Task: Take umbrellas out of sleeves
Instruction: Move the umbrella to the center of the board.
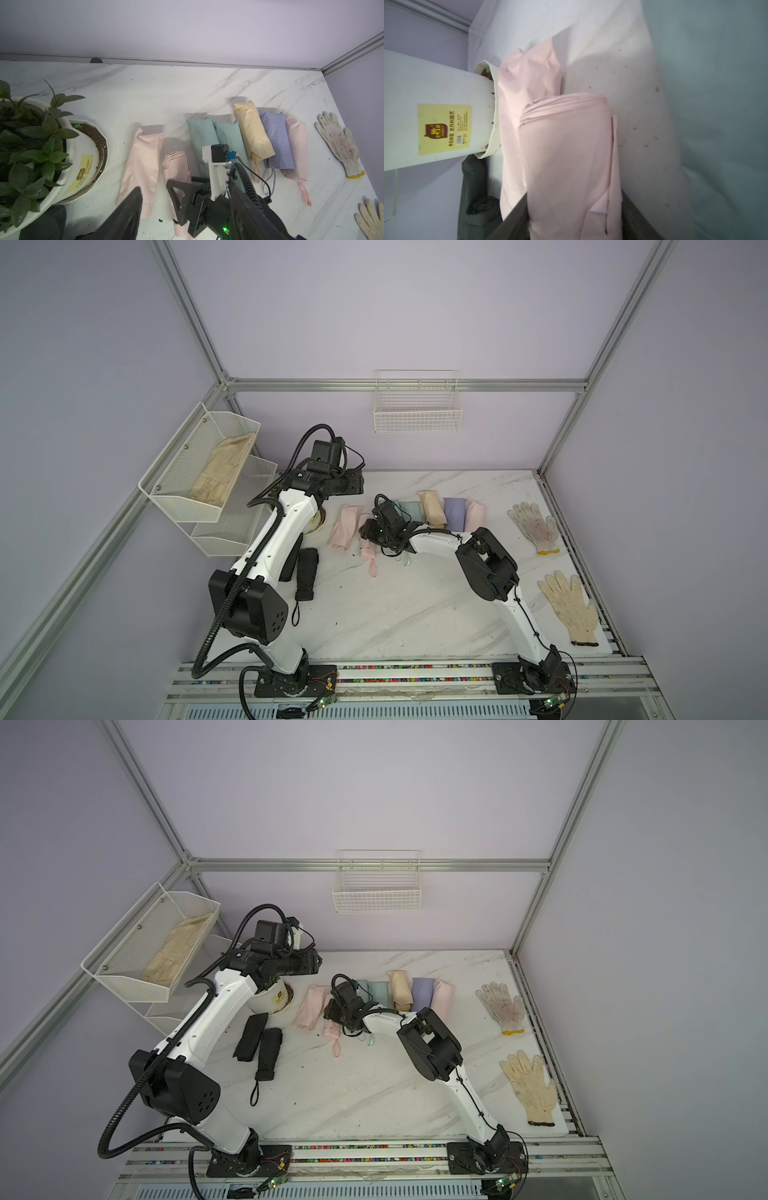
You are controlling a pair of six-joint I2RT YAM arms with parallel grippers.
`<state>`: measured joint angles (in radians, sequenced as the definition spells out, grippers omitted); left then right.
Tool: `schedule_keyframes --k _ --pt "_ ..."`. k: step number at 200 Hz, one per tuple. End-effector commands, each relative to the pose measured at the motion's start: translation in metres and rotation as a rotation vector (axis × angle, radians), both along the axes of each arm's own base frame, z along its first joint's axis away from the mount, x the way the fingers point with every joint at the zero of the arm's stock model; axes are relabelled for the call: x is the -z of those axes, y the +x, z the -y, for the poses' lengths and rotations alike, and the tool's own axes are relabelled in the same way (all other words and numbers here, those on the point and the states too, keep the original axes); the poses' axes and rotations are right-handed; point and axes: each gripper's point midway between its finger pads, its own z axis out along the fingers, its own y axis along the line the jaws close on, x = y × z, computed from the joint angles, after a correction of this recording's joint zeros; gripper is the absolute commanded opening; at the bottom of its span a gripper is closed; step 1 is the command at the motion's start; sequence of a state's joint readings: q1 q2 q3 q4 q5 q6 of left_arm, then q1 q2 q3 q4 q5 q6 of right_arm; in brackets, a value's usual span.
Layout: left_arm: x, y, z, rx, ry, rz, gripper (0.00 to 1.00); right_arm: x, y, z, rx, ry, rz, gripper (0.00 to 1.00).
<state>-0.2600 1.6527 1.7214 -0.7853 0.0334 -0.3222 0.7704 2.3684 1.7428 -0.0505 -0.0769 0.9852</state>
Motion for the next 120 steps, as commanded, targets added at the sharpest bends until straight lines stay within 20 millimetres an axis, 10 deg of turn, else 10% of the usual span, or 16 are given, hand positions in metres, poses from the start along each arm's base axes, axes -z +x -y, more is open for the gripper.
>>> schedule_keyframes --k 1,120 --pt "-0.018 -0.006 -0.004 -0.004 -0.037 0.049 0.67 0.009 -0.004 -0.017 -0.006 0.087 -0.060 0.58" --pt "-0.012 -0.004 -0.004 -0.002 -0.035 0.036 0.67 -0.020 -0.004 -0.025 -0.046 0.124 -0.010 0.71"
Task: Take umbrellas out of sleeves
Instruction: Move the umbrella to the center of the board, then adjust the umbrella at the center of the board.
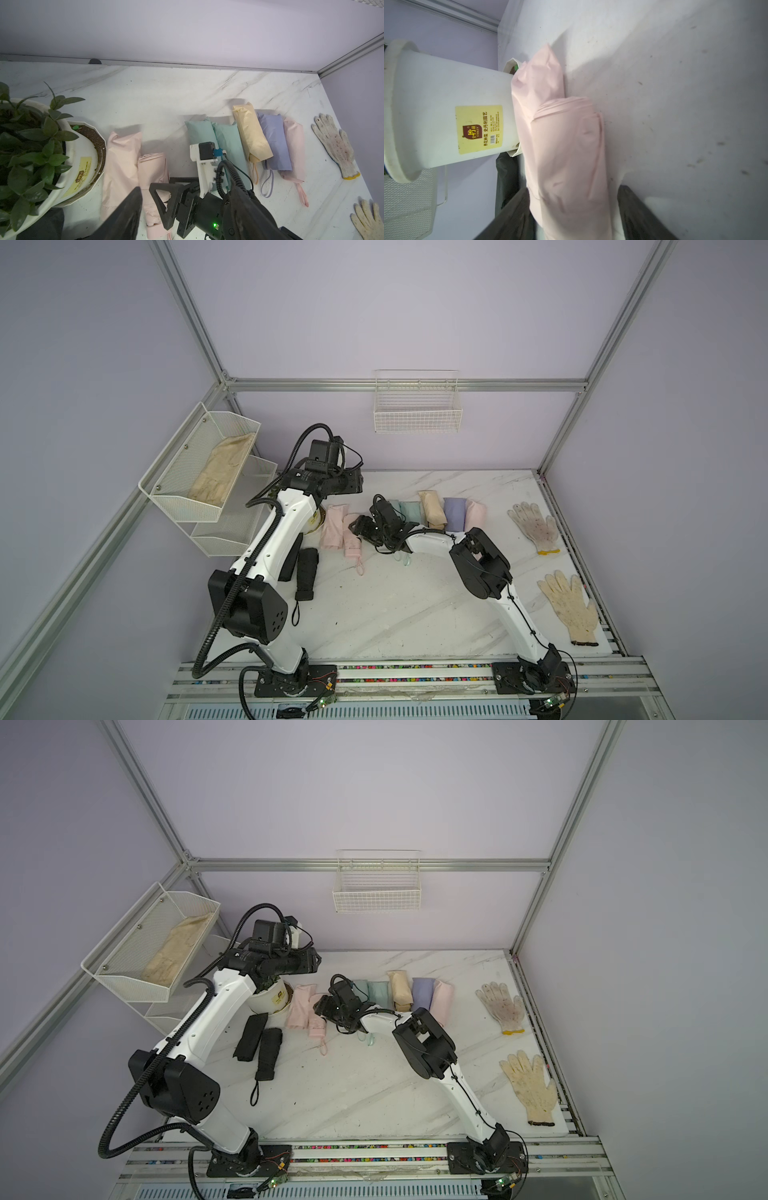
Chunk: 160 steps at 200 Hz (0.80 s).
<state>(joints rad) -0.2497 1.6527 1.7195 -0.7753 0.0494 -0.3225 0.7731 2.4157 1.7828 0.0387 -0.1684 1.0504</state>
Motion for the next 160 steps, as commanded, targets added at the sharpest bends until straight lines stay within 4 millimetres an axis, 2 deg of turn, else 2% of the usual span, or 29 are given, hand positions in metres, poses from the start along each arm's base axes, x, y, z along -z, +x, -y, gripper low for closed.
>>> schedule_keyframes --k 1,30,58,71,88,105,117,160 --pt "-0.010 -0.006 -0.002 -0.003 -0.023 0.030 0.67 -0.014 -0.004 0.000 -0.007 -0.004 0.013 0.71" --pt "-0.010 -0.006 -0.002 -0.002 -0.024 0.029 0.67 -0.042 -0.006 0.019 0.009 -0.036 0.073 0.71" --pt "-0.008 -0.005 0.001 0.006 -0.036 0.023 0.67 -0.084 -0.010 0.049 0.004 -0.093 0.172 0.71" --pt "-0.005 -0.004 0.003 0.014 -0.045 0.015 0.67 -0.096 -0.014 0.065 0.002 -0.151 0.212 0.71" --pt "-0.001 -0.003 0.006 0.021 -0.059 0.002 0.67 -0.103 -0.020 0.084 -0.006 -0.238 0.242 0.71" --pt "0.002 -0.003 0.011 0.037 -0.079 -0.010 0.67 -0.095 -0.025 0.094 -0.027 -0.317 0.234 0.71" --pt "0.005 -0.003 0.016 0.054 -0.095 -0.020 0.67 -0.082 -0.025 0.100 -0.037 -0.384 0.214 0.71" --pt "0.011 -0.002 0.026 0.101 -0.131 -0.036 0.67 -0.041 -0.002 0.115 -0.020 -0.621 0.214 0.71"
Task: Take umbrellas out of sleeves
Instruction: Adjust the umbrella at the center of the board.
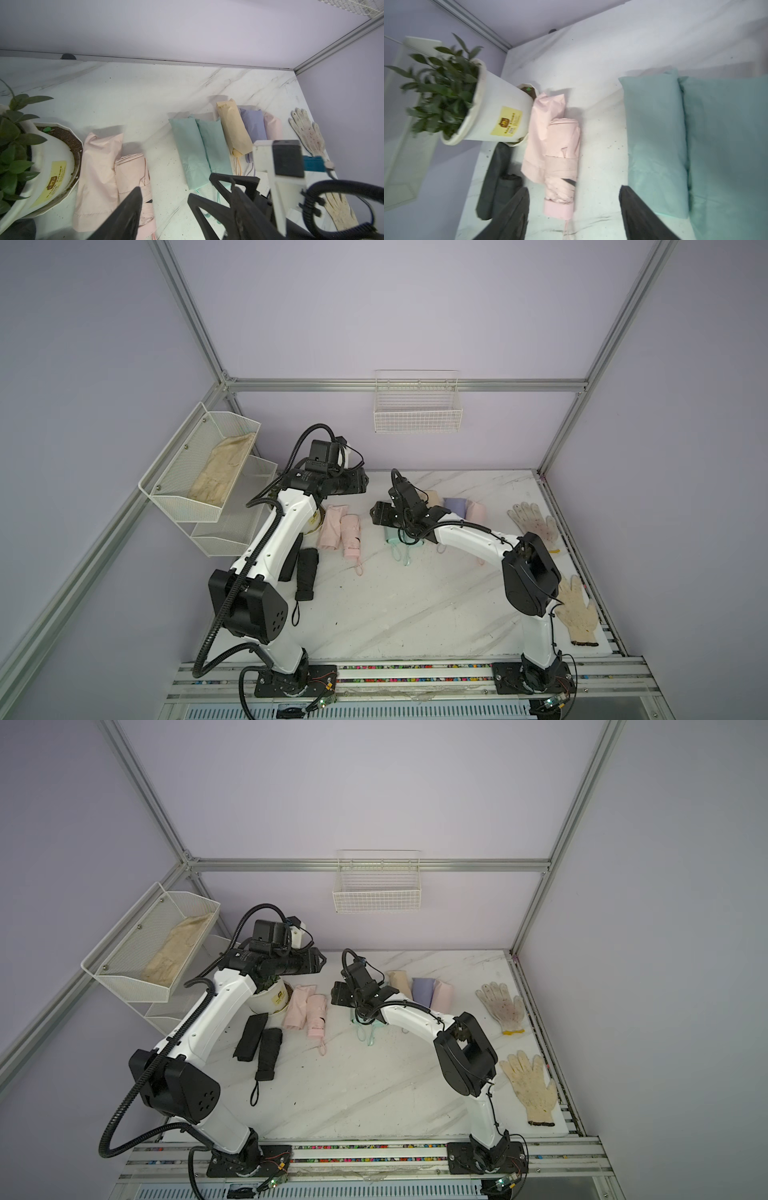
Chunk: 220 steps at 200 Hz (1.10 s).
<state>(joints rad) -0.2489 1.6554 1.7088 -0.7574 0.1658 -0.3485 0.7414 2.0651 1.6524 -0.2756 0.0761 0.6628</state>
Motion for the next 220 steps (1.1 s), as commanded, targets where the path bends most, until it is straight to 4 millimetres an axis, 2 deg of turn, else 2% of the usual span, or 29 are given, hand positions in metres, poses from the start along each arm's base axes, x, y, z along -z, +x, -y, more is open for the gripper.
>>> schedule_keyframes --k 1,27,62,92,122,146,160,182,194,220 --pt "0.010 0.002 0.008 0.032 -0.040 -0.015 0.67 0.050 0.007 0.023 0.027 -0.243 -0.037 0.71" --pt "0.014 0.003 0.009 0.040 -0.039 -0.022 0.67 0.065 0.022 0.030 0.079 -0.352 -0.041 0.74" --pt "0.017 0.002 0.011 0.049 -0.042 -0.029 0.67 0.077 0.028 0.040 0.121 -0.421 -0.037 0.78" --pt "0.015 0.003 0.007 0.039 -0.018 -0.014 0.67 0.085 0.032 0.040 0.109 -0.458 -0.031 0.79" --pt "0.014 0.001 0.009 0.045 -0.013 -0.007 0.67 0.069 0.031 0.042 0.102 -0.433 0.025 0.79" --pt "0.021 0.003 0.012 0.052 -0.014 -0.022 0.67 0.054 0.030 0.052 0.116 -0.454 0.062 0.79" --pt "0.025 0.004 0.014 0.056 -0.018 -0.033 0.67 0.043 0.038 0.055 0.125 -0.444 0.097 0.79" --pt "0.025 0.004 0.018 0.070 -0.035 -0.039 0.67 0.043 0.051 0.064 0.135 -0.441 0.102 0.79" --pt "0.025 0.004 0.017 0.067 -0.031 -0.036 0.67 0.050 0.058 0.069 0.134 -0.437 0.090 0.79" --pt "0.025 0.004 0.017 0.068 -0.030 -0.033 0.68 0.085 0.065 0.076 0.122 -0.445 0.012 0.79"
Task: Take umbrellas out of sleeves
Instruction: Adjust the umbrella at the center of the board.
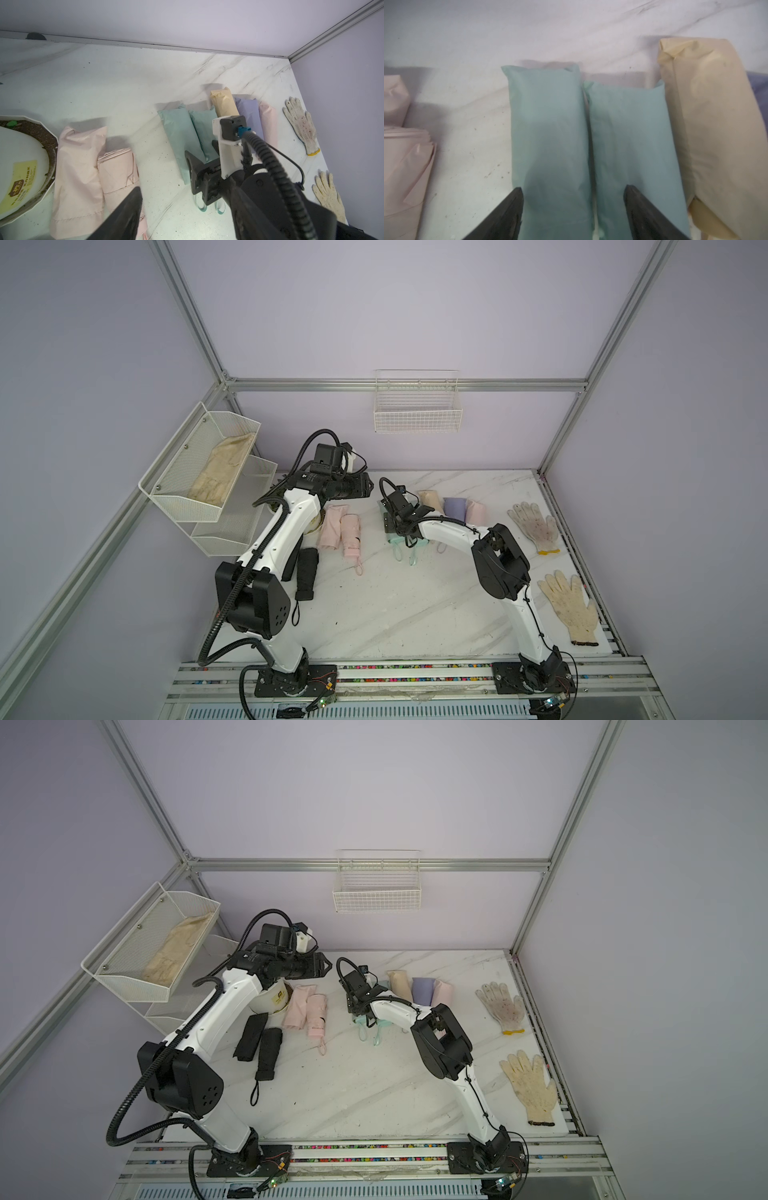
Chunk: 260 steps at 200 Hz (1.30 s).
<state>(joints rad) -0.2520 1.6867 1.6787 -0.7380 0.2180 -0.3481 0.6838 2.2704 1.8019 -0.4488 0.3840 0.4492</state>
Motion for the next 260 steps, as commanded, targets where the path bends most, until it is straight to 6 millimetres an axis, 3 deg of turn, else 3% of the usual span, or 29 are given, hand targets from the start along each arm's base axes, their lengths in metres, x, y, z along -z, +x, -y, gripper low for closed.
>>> schedule_keyframes --k 1,36,97,117,138,192,237,260 --pt "0.003 0.003 0.006 0.025 -0.010 0.015 0.68 0.013 0.016 0.007 0.006 0.014 -0.022 0.80" --pt "0.000 0.005 0.006 0.027 -0.047 0.008 0.68 0.037 0.002 0.000 -0.025 0.037 -0.113 0.78" --pt "0.007 0.007 0.001 0.017 -0.042 -0.005 0.67 0.047 -0.030 0.008 -0.040 0.026 -0.171 0.70" --pt "0.009 0.008 0.001 0.017 -0.038 -0.007 0.67 0.041 -0.034 0.006 -0.044 0.037 -0.138 0.70" --pt "0.009 0.008 0.000 0.016 -0.037 -0.006 0.67 0.035 -0.032 0.016 -0.005 -0.008 -0.120 0.70" --pt "0.006 0.007 0.001 0.018 -0.038 0.000 0.67 0.024 -0.020 0.082 0.095 -0.238 -0.095 0.70" --pt "0.008 0.008 -0.001 0.013 -0.028 0.000 0.67 0.026 -0.010 0.105 0.115 -0.309 -0.104 0.70" --pt "0.008 0.008 0.000 0.016 -0.034 -0.003 0.67 0.015 -0.003 0.102 0.110 -0.303 -0.083 0.70"
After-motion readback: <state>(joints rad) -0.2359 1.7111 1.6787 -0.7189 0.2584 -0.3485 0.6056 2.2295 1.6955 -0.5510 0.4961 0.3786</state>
